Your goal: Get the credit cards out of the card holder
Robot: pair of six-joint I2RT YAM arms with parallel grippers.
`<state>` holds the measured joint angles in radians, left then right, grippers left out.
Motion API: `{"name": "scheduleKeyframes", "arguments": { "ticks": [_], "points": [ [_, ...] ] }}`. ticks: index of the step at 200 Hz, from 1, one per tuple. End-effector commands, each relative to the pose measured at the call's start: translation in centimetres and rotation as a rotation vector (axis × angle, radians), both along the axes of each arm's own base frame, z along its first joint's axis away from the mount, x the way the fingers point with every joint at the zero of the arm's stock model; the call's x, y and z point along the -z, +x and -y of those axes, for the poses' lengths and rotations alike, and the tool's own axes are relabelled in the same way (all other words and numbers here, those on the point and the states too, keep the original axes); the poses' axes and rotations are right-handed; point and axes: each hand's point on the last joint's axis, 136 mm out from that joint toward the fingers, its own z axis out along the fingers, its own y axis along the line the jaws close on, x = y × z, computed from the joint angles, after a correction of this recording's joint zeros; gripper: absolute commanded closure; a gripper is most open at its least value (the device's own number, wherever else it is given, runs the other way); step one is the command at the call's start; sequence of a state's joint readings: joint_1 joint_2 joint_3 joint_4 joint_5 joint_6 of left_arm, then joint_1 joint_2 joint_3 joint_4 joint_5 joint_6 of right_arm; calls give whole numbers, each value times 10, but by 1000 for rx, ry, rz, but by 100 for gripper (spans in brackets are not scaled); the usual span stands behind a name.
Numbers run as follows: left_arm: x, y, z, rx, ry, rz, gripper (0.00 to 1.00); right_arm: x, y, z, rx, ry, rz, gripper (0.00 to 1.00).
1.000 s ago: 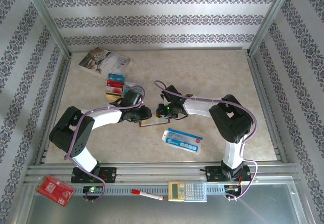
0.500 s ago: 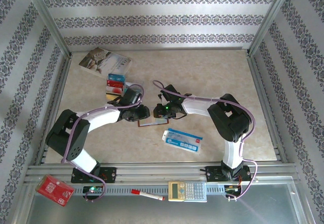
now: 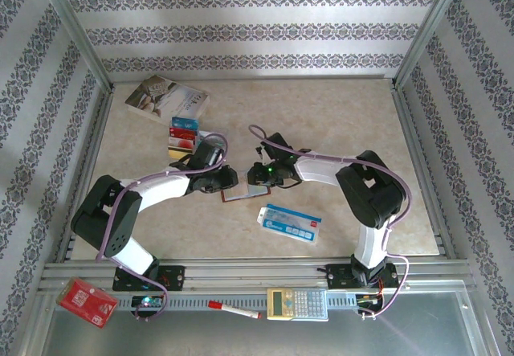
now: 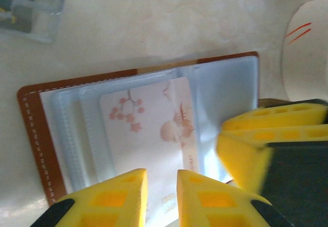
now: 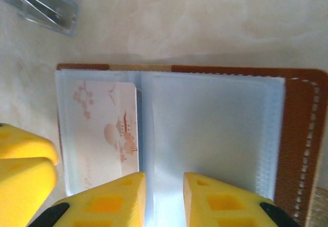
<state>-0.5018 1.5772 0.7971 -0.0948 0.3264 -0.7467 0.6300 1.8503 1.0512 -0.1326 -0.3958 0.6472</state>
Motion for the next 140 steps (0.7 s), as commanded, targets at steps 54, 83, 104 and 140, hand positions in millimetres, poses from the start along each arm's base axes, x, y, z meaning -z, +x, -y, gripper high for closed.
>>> {"name": "scheduleKeyframes", "arguments": {
  "ticks": [54, 83, 104, 140],
  "points": [
    [14, 0, -16, -75, 44, -16, 82, -20, 1, -28, -68, 146, 30, 84],
    [20, -1, -22, -88, 68, -16, 84, -7, 4, -25, -43, 120, 10, 86],
    [22, -2, -21, -83, 63, -22, 84, -1, 4, -26, -49, 119, -5, 87],
    [32, -6, -23, -87, 74, -55, 85, 6, 2, -28, -62, 121, -24, 88]
  ]
}}
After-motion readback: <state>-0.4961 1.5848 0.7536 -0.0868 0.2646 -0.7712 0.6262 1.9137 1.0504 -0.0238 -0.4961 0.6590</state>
